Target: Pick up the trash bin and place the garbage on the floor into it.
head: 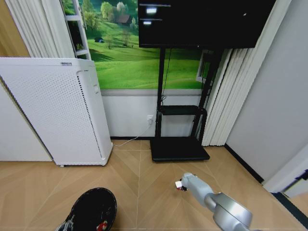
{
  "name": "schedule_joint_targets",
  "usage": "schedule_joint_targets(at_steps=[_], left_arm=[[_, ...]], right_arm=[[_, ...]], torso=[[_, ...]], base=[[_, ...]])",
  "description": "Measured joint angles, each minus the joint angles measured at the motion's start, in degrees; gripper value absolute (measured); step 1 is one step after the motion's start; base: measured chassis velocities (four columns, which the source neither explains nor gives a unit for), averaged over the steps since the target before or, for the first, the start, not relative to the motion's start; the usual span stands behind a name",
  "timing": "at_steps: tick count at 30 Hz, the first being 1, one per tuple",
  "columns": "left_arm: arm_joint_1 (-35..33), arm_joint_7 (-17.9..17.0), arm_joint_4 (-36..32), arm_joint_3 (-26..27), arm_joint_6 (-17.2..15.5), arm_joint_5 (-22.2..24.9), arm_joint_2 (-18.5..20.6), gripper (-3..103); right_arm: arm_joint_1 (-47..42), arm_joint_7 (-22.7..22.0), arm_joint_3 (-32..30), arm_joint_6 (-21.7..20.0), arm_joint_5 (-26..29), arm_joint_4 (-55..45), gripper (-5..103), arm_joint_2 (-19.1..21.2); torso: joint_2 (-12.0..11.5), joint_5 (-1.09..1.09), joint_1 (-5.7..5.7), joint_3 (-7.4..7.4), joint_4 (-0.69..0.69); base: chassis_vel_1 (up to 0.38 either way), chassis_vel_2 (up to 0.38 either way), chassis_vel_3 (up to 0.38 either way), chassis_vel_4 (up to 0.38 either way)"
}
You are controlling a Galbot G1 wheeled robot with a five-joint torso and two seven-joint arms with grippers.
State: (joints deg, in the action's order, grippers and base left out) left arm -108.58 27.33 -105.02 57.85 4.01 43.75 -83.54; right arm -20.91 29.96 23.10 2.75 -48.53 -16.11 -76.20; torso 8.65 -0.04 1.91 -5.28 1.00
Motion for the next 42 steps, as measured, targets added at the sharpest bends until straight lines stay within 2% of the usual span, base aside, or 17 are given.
schedule_joint_targets(at_steps=[3, 5, 6, 16, 18, 22, 24, 25, 27, 28, 30, 32, 34, 35, 37, 38, 42], left_arm=[[0.0, 0.0, 0.2, -0.1, 0.1, 0.0, 0.0, 7], [0.1, 0.0, 0.2, -0.2, 0.1, 0.0, 0.0, 7], [0.2, 0.0, 0.2, -0.3, 0.1, 0.0, 0.0, 7], [0.5, -0.1, -0.1, -0.2, -0.3, 0.0, 0.3, 7], [0.6, -0.2, 0.1, -0.1, -0.5, -0.1, 0.5, 7], [1.2, -0.6, 0.3, -0.2, -1.5, -0.4, 0.9, 7], [2.4, -1.3, 0.3, -0.8, -2.9, -0.9, 1.1, 7], [2.4, -1.3, 0.3, -0.8, -2.9, -0.9, 1.1, 7], [3.4, -1.9, -0.3, -1.3, -4.1, -1.3, 1.2, 7], [3.4, -1.9, -0.3, -1.3, -4.1, -1.3, 1.2, 7], [4.4, -2.7, -1.3, -1.8, -5.6, -1.6, 1.4, 7], [4.6, -2.9, -1.5, -1.9, -5.8, -1.6, 1.4, 7], [4.7, -3.3, -2.0, -2.1, -6.3, -1.8, 1.5, 7], [4.7, -3.3, -2.0, -2.1, -6.3, -1.8, 1.5, 7], [4.1, -3.5, -2.7, -2.2, -6.6, -1.8, 1.6, 7], [4.1, -3.5, -2.7, -2.2, -6.6, -1.8, 1.6, 7], [3.3, -3.5, -3.2, -2.0, -6.7, -1.7, 1.8, 7]], right_arm=[[-0.5, -0.1, -0.3, -0.2, -0.2, -0.3, 13, 0.0], [-0.8, 0.0, -0.4, -0.2, -0.2, -0.5, 13, 0.1], [-1.1, 0.1, -0.5, -0.2, -0.2, -0.6, 3, 0.2], [-2.1, 1.2, -1.5, 0.6, 0.9, -3.6, 0, 1.7], [-2.3, 1.8, -1.5, 1.3, 2.3, -6.1, 0, 2.7], [-2.6, 3.3, -1.1, 2.5, 7.6, -13.9, -2, 7.9], [-2.0, 3.1, -1.4, 3.8, 10.5, -16.1, 8, 10.2], [-2.0, 3.1, -1.4, 3.8, 10.5, -16.1, 8, 10.2], [-0.6, 1.8, -2.2, 5.0, 8.9, -14.4, 19, 9.4], [-0.6, 1.8, -2.2, 5.0, 8.9, -14.4, 19, 9.4], [0.6, 0.1, -3.3, 5.7, 5.7, -11.4, 30, 7.6], [0.6, -0.2, -3.5, 5.7, 5.3, -10.9, 35, 7.4], [0.1, -1.0, -4.6, 5.3, 3.6, -9.8, 47, 6.5], [0.1, -1.0, -4.6, 5.3, 3.6, -9.8, 47, 6.5], [-0.7, -2.6, -7.8, 4.3, 1.8, -7.7, 57, 5.0], [-0.7, -2.6, -7.8, 4.3, 1.8, -7.7, 57, 5.0], [-2.2, -4.3, -10.8, 4.2, 4.6, -7.9, 74, 4.5]], torso=[[0.0, 0.02, 0.0, 0.0, -0.02], [0.0, 0.03, 0.0, 0.0, -0.02], [0.0, 0.04, 0.0, -0.02, 0.02], [0.0, 0.07, 0.01, -0.04, 0.01], [0.0, 0.04, 0.01, -0.02, -0.01], [0.0, 0.04, 0.01, -0.02, -0.02], [0.0, 0.05, 0.01, -0.02, 0.05], [0.0, 0.05, 0.01, -0.02, 0.05], [0.0, 0.02, 0.01, -0.02, 0.04], [0.0, 0.02, 0.01, -0.02, 0.04], [0.0, 0.06, 0.01, -0.02, -0.05], [0.0, 0.06, 0.01, -0.02, -0.04], [0.0, 0.04, 0.01, -0.02, -0.02], [0.0, 0.04, 0.01, -0.02, -0.02], [0.0, 0.05, 0.01, -0.02, 0.04], [0.0, 0.05, 0.01, -0.02, 0.04], [0.0, 0.06, 0.01, -0.02, 0.01]], base=[[0.0, 0.0, 0.0, 0.0], [0.0, 0.0, 0.0, 0.0], [0.0, 0.0, 0.0, 0.0], [0.0, 0.0, 0.0, 0.0], [0.0, 0.0, 0.0, 0.0], [0.0, 0.0, 0.0, 0.0], [0.0, 0.0, 0.0, 0.0], [0.0, 0.0, 0.0, 0.0], [0.0, 0.0, 0.0, 0.0], [0.0, 0.0, 0.0, 0.0], [0.0, 0.0, 0.0, 0.0], [0.0, 0.0, 0.0, 0.0], [0.0, 0.0, 0.0, 0.0], [0.0, 0.0, 0.0, 0.0], [0.0, 0.0, 0.0, 0.0], [0.0, 0.0, 0.0, 0.0], [0.0, 0.0, 0.0, 0.0]])
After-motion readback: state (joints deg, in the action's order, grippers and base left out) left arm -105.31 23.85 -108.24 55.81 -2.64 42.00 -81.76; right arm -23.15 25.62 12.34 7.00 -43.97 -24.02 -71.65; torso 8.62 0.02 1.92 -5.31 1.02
